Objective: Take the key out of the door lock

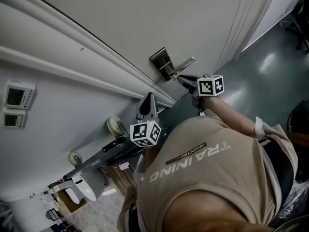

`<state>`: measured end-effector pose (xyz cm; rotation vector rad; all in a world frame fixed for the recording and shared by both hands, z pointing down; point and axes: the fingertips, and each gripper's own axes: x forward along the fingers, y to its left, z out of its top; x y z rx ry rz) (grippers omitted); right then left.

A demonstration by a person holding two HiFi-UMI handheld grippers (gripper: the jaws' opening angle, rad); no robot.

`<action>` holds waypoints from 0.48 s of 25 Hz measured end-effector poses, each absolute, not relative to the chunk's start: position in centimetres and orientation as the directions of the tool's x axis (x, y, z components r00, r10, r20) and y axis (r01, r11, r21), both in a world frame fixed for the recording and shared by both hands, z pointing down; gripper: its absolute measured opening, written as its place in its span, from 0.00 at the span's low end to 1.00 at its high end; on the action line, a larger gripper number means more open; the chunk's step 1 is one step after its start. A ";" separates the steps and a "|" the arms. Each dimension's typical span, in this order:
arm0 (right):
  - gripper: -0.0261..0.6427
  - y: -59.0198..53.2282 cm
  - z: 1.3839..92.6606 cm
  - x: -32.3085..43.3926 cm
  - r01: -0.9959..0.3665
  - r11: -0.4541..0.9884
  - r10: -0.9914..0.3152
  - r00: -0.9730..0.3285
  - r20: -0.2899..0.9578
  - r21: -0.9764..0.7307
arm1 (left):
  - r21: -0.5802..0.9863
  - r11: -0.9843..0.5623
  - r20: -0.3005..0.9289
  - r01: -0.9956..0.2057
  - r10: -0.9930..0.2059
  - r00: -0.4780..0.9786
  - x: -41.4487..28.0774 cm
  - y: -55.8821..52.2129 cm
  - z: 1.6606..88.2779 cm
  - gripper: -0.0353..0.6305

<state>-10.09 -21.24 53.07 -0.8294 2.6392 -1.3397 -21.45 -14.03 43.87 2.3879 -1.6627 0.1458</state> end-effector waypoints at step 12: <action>0.07 -21.8 55.0 -10.3 -0.227 0.176 -0.523 -0.846 0.105 -0.958 | 0.102 -0.368 0.218 -0.924 -0.898 0.382 -20.3 -14.2 43.2 0.06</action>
